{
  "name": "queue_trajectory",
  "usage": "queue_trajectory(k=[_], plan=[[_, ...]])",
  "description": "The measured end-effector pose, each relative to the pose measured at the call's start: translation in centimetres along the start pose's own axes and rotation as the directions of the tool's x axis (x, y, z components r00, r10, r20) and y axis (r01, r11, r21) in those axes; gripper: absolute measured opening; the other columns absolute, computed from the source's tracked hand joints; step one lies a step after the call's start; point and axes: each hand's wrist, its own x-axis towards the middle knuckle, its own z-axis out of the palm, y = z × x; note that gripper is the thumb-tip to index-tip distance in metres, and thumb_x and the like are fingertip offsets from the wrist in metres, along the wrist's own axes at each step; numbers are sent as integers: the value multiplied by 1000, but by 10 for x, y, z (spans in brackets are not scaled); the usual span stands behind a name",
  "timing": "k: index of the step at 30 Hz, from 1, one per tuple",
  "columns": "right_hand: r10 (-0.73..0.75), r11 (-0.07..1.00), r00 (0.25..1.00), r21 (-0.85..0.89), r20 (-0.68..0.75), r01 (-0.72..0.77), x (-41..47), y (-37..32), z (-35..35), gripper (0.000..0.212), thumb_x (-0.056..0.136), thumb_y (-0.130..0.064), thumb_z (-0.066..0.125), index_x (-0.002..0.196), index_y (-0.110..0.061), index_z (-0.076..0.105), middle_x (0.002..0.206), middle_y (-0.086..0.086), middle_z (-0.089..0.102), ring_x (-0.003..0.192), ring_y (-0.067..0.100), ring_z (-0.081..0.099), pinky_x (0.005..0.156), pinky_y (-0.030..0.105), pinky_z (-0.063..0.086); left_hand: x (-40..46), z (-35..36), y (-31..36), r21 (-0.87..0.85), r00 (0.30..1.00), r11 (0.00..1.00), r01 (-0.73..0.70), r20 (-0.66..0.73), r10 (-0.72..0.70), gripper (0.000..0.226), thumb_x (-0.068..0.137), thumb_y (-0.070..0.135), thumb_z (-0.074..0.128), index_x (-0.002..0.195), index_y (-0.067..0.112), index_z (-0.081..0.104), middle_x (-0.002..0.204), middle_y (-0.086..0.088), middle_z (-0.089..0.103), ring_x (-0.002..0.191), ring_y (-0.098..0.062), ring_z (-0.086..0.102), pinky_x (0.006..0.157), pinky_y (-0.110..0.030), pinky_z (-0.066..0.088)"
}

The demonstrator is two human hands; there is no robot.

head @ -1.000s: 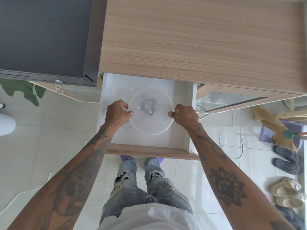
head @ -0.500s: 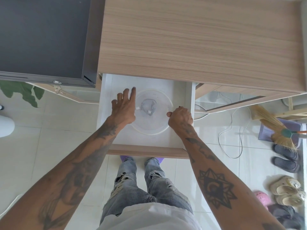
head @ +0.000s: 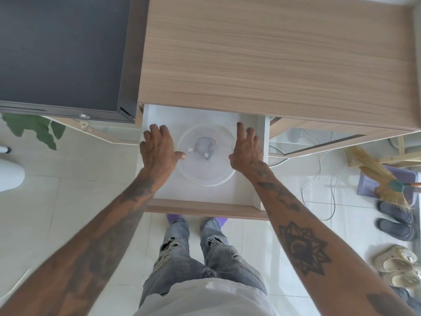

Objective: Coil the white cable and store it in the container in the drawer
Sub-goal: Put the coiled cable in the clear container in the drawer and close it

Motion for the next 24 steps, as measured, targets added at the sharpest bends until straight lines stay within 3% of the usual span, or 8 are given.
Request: queue_trajectory(k=[3, 6, 9, 12, 14, 17, 21, 24], plan=[[-166, 984, 978, -41, 128, 173, 8, -1, -8, 92, 88, -13, 66, 157, -19, 6, 142, 15, 36, 122, 36, 49, 93, 41, 47, -26, 17, 3, -79, 993, 991, 111, 60, -106, 44, 99, 41, 54, 111, 0, 60, 115, -23, 62, 105, -42, 61, 74, -40, 42], [-181, 983, 955, 15, 234, 183, 16, -2, -13, 85, 87, -6, 60, 156, -16, 13, 138, 18, 44, 122, 37, 53, 87, 38, 47, -26, 28, 9, -253, 968, 941, 224, 167, -186, 33, 102, 27, 51, 111, -3, 61, 118, -25, 61, 108, -43, 60, 76, -40, 43], [-122, 992, 970, 14, 212, 122, 16, -11, -11, 99, 83, 1, 58, 158, -13, -5, 100, 12, 59, 103, 32, 62, 69, 31, 43, -20, 30, 11, -399, 951, 865, 304, 170, -256, 33, 99, 24, 57, 108, -7, 60, 115, -27, 61, 108, -44, 59, 79, -43, 45], [-106, 994, 986, 20, 125, 105, 16, -14, -5, 107, 80, 4, 61, 156, -12, -13, 66, 4, 47, 69, 24, 59, 58, 30, 42, -19, 33, 7, -467, 953, 831, 302, 141, -268, 35, 97, 26, 59, 98, -8, 63, 104, -28, 65, 102, -44, 60, 76, -43, 45], [-163, 986, 980, -3, 115, 164, 18, -10, -3, 99, 81, 2, 59, 157, -15, -1, 77, 9, 55, 69, 24, 59, 58, 32, 42, -17, 34, 5, -479, 956, 827, 293, 133, -262, 32, 96, 26, 61, 91, -6, 62, 99, -27, 67, 98, -43, 62, 78, -44, 49], [-191, 981, 968, 63, 166, 183, 24, -4, -8, 74, 82, 1, 58, 147, -15, 27, 113, 18, 57, 99, 37, 64, 65, 34, 48, -14, 37, 2, -545, 949, 777, 314, 164, -268, 28, 94, 23, 64, 74, 4, 56, 88, -29, 72, 85, -41, 70, 85, -45, 56], [-197, 975, 955, 146, 221, 167, 23, -1, -18, 74, 80, 3, 61, 144, -20, 32, 116, 16, 55, 95, 36, 64, 57, 36, 55, -12, 40, -2, -635, 903, 646, 423, 237, -358, 35, 91, 24, 68, 115, -2, 67, 99, -21, 75, 60, -27, 73, 80, -36, 61], [-215, 971, 957, 147, 195, 188, 18, 1, -16, 72, 81, 2, 60, 145, -19, 33, 116, 17, 55, 101, 37, 61, 50, 32, 52, -14, 41, 0, -686, 883, 570, 452, 254, -393, 32, 91, 21, 69, 114, 0, 68, 105, -19, 74, 55, -25, 70, 77, -38, 62]])
